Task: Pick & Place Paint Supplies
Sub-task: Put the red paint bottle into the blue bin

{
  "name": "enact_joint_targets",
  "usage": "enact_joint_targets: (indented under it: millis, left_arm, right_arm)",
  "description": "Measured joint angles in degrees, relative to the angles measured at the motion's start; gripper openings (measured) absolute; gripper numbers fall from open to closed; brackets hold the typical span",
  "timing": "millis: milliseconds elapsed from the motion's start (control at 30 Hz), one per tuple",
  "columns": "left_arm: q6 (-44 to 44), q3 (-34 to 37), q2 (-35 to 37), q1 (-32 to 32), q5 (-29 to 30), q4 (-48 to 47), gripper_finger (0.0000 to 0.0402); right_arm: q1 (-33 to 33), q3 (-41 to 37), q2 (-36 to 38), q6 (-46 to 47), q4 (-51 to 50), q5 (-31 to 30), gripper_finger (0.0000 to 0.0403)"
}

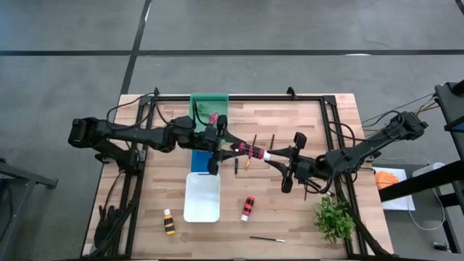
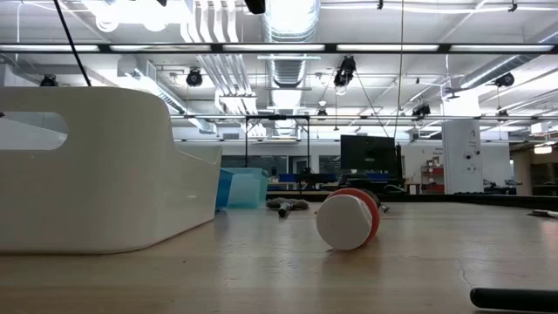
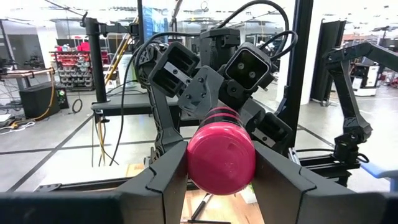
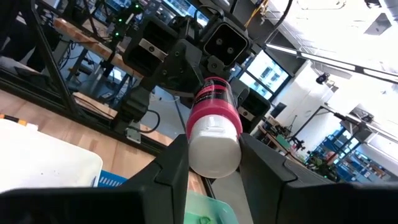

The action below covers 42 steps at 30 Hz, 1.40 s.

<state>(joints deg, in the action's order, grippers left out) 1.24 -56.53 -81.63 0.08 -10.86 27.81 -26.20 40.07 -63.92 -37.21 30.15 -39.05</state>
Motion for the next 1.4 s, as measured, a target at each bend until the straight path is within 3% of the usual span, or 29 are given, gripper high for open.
enact_joint_targets:
  millis: [167, 300, 500, 733, 867, 1033, 1100, 1233, 1400]
  left_arm:
    - [2.61, 0.9, 0.1, -0.15, 4.2, -0.2, 0.0172]
    - [6.35, 1.49, 0.54, 0.12, 8.53, -0.62, 0.0206]
    - [8.02, 1.6, 2.88, 0.2, 8.92, -1.39, 0.0269]
    - [7.94, 1.66, 9.05, 0.24, 8.42, -10.3, 0.033]
    - [5.89, 2.22, 12.78, -0.23, 8.08, -15.92, 0.0357]
    - [4.72, 5.61, 15.84, -0.4, 9.25, -18.92, 0.0379]
    - [4.36, 6.59, 17.29, -0.37, 12.89, -20.8, 0.0381]
    - [1.34, 7.15, 20.65, -0.37, 24.3, -29.71, 0.0382]
    - [-6.96, 7.21, 24.18, -0.37, 40.58, -42.84, 0.0382]
  right_arm:
    - [0.02, -0.09, 0.0, -0.04, -0.6, -0.28, 0.0107]
    - [0.1, -0.07, 0.02, 0.76, -1.0, -0.79, 0.0107]
    - [-0.08, 0.02, 0.02, 1.27, -2.65, -1.27, 0.0107]
    - [-0.04, 0.13, 0.17, 1.51, -4.69, -3.79, 0.0107]
    - [1.14, 4.22, 0.05, 6.17, -14.55, -3.26, 0.0107]
    - [6.38, 12.26, -0.77, 15.15, -31.03, 2.39, 0.0107]
    - [9.11, 15.06, -1.87, 17.89, -36.49, 5.31, 0.0107]
    - [15.82, 20.54, -6.55, 21.75, -44.18, 16.65, 0.0107]
    - [20.97, 26.73, -14.63, 20.84, -48.05, 23.79, 0.0107]
